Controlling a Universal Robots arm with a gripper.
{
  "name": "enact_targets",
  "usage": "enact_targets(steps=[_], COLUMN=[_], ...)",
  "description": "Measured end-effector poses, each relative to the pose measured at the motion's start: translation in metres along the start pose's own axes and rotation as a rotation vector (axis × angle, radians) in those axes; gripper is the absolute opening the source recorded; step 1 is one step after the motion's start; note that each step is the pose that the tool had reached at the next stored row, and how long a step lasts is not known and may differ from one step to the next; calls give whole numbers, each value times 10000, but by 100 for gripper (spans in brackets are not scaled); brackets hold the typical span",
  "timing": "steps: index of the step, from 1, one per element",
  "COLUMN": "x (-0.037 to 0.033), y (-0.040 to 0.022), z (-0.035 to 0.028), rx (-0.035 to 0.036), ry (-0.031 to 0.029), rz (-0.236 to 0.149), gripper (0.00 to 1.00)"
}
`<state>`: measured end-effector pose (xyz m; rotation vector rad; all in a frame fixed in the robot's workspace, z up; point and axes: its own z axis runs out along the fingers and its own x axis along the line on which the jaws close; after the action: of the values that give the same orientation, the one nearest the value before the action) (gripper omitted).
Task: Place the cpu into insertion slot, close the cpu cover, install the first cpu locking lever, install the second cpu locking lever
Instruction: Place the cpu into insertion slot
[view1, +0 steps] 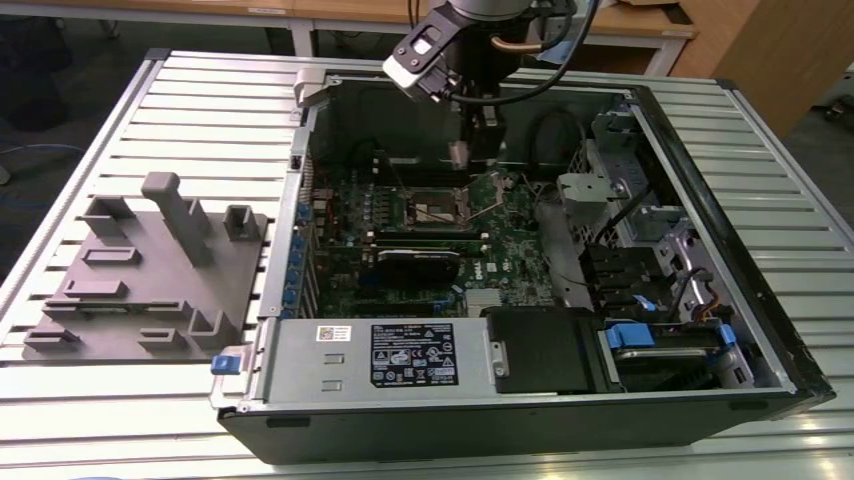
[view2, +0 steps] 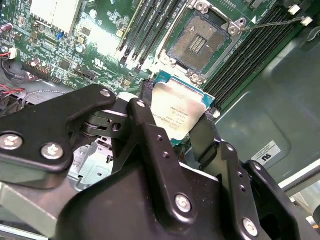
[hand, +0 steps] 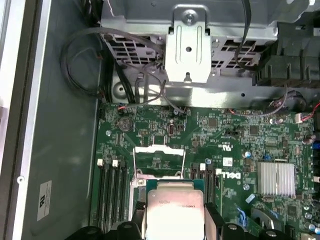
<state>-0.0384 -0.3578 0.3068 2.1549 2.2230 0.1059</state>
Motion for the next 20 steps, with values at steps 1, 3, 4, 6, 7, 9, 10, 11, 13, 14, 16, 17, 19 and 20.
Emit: enact_targets(steps=[1, 3, 4, 6, 7, 9, 10, 11, 13, 14, 16, 17, 19, 20], x=[0, -1, -1, -1, -1, 0, 0, -1, -1, -1, -1, -1, -1, -1], y=[0, 0, 0, 0, 0, 0, 0, 0, -1, -1, -1, -2, -2, -2], z=[-1, -1, 0, 0, 1, 5, 7, 9, 12, 14, 21, 22, 23, 23], rx=[26, 32, 33, 34, 35, 33, 32, 33, 32, 32, 30, 31, 31, 31], ry=[-1, 0, 0, 1, 0, -1, -5, -10, -15, -15, -13, -15, -15, -15], rz=[0, 1, -1, 0, 4, 53, 90, 133, 195, 206, 208, 208, 208, 208], gripper=[54, 54, 54, 54, 54, 54, 54, 54, 54, 54, 54, 54, 54, 54])
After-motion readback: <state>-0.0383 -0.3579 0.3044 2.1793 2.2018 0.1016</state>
